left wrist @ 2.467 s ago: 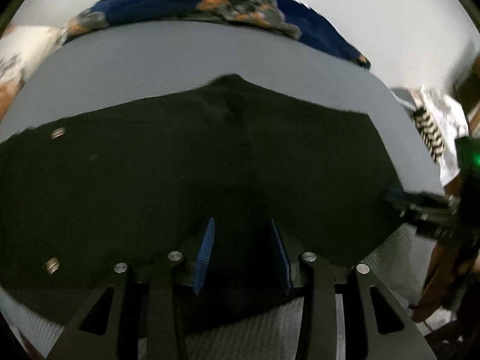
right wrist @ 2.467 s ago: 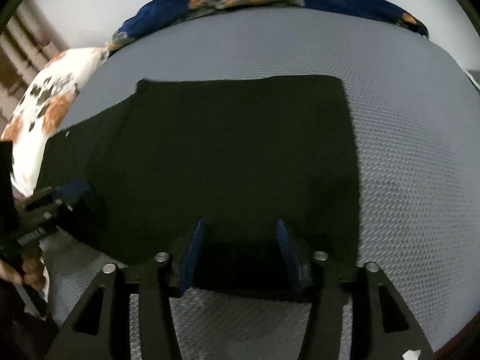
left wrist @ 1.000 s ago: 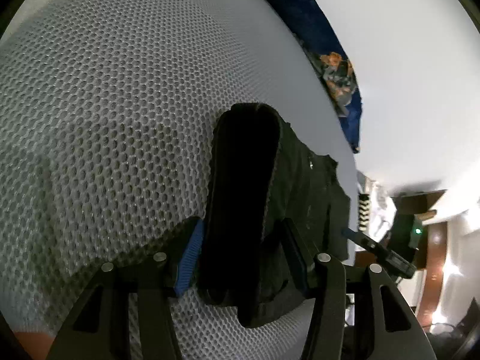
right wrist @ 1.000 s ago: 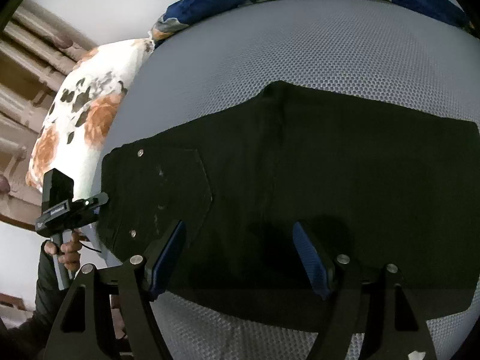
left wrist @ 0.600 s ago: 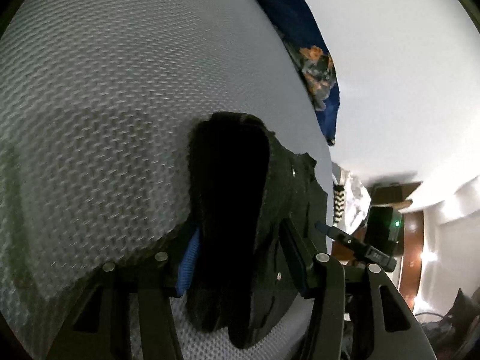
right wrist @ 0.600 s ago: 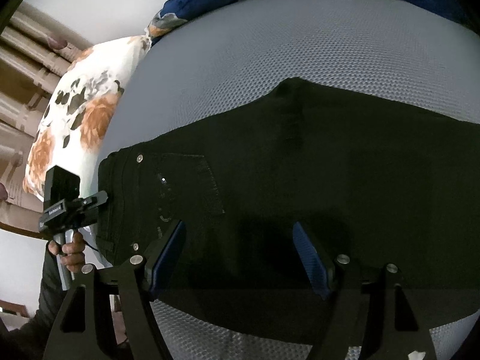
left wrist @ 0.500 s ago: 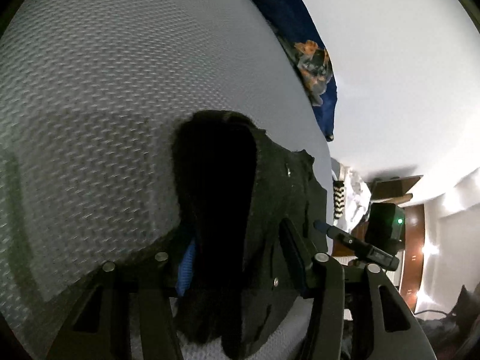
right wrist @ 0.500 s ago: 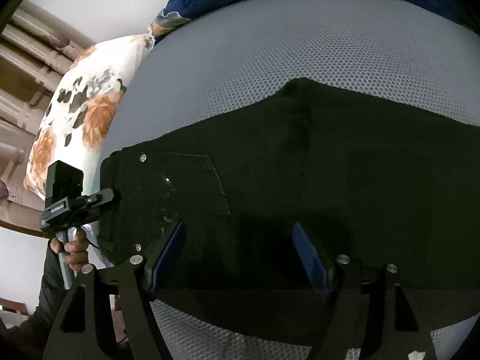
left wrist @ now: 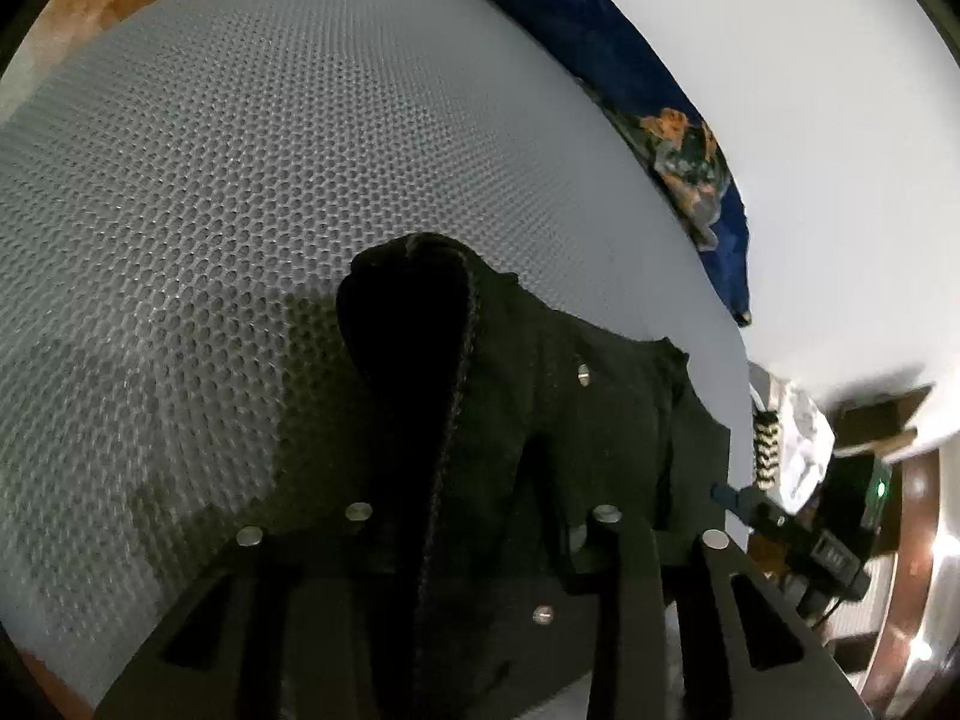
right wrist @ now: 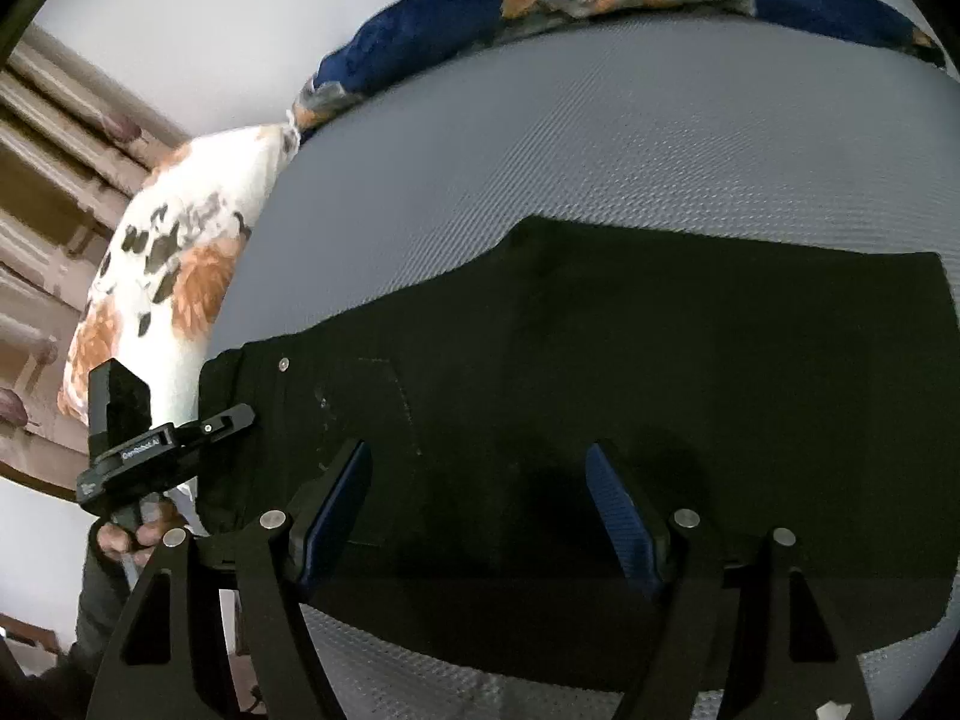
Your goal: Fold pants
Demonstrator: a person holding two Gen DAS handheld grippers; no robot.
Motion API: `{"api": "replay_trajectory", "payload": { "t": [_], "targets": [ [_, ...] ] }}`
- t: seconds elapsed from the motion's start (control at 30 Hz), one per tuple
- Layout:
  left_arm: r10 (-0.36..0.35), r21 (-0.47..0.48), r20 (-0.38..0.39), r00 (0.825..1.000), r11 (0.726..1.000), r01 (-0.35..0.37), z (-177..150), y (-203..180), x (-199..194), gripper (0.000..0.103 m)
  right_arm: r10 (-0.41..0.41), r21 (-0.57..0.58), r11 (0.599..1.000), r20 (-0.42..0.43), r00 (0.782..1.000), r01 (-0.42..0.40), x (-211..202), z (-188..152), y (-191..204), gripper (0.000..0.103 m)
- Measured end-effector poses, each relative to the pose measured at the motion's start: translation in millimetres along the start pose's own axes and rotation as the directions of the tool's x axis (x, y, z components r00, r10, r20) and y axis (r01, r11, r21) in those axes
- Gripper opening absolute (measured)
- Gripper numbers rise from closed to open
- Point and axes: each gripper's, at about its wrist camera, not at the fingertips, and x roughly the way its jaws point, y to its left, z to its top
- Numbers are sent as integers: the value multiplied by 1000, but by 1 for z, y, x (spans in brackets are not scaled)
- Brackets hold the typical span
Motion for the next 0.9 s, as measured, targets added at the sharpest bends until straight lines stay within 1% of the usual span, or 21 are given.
{"api": "replay_trajectory", "payload": {
  "t": [0.07,0.13,0.27,0.4,0.53,0.57,0.6,0.7,0.77,0.83,0.87,0.9],
  "targets": [
    [-24,-24,12,1000,999,24,-2,-15,-6,26,3,8,1000,26,1000,-3,-11,-2,-10,72],
    [-57,-26,17,998,998,58,-8,-37,-10,25,6,18,1000,44,999,-7,-19,-3,-19,72],
    [-79,-14,52,996,997,80,-21,-82,-15,23,19,62,998,87,996,-24,-39,-4,-45,72],
    [-105,0,64,992,994,106,-36,-136,-5,22,28,98,994,134,991,-42,-61,-9,-74,72],
    [-111,58,59,992,993,107,-51,-194,21,21,25,134,990,187,982,-51,-84,-17,-106,72],
    [-109,67,55,992,992,105,-55,-204,28,20,23,141,989,197,980,-51,-89,-19,-112,72],
    [-111,67,68,991,992,107,-59,-213,34,20,17,159,986,216,976,-52,-96,-23,-124,72],
    [-92,107,44,995,990,87,-71,-242,59,20,5,215,975,248,969,-60,-108,-29,-149,72],
    [-79,134,23,997,988,75,-80,-258,75,20,-29,260,965,255,966,-40,-114,-30,-165,72],
    [-66,152,-4,998,986,66,-76,-273,92,20,-64,284,959,267,962,-16,-117,-33,-174,72],
    [-57,162,-6,998,985,57,-75,-278,98,20,-86,292,957,275,958,2,-119,-33,-177,72],
    [-49,167,-9,999,985,49,-74,-282,104,20,-90,291,957,282,955,5,-120,-33,-179,72]
  ]
}}
